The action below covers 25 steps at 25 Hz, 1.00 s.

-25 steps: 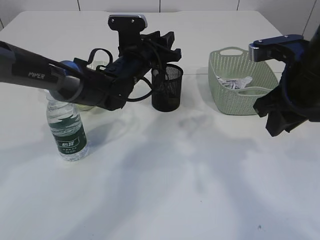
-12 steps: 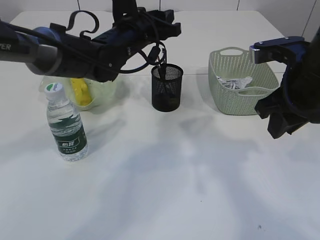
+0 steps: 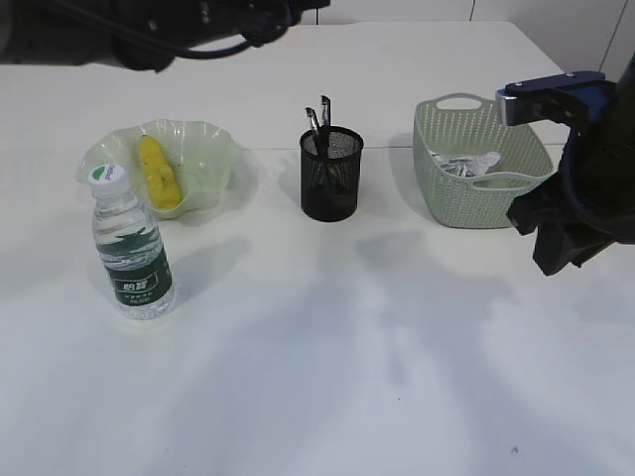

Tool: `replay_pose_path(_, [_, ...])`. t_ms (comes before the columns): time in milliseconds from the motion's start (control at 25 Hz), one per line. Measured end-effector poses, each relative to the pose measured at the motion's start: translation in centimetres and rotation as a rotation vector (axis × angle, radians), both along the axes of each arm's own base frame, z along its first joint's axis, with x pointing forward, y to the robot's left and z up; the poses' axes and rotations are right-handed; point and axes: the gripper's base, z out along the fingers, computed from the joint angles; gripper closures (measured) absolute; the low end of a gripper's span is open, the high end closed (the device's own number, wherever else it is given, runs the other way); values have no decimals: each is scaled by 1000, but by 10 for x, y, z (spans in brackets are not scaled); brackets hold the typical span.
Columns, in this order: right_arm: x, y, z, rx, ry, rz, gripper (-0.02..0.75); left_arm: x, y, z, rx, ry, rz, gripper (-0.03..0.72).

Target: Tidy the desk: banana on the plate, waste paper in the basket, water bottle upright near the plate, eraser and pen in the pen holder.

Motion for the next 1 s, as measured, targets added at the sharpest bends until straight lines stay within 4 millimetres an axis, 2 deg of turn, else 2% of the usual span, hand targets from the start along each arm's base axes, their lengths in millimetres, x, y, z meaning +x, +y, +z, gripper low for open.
replay_pose_path(200, [2, 1, 0, 6, -24, 0, 508, 1, 51, 27, 45, 96, 88, 405])
replay_pose_path(400, [6, 1, 1, 16, -62, 1, 508, -3, 115, 44, 125, 247, 203, 405])
replay_pose_path(520, [6, 1, 1, 15, -66, 2, 508, -13, 152, 57, 217, 312, 276, 405])
replay_pose_path(680, [6, 0, 1, -3, -71, -4, 508, -33, 198, 77, 229, 383, 386, 405])
replay_pose_path(840, [6, -2, 2, -17, -76, 1, 508, -56, 228, 87, 244, 502, 462, 405])
replay_pose_path(1000, [4, -5, 11, -4, -115, -15, 507, -75, 239, 86, 301, 643, 493, 405])
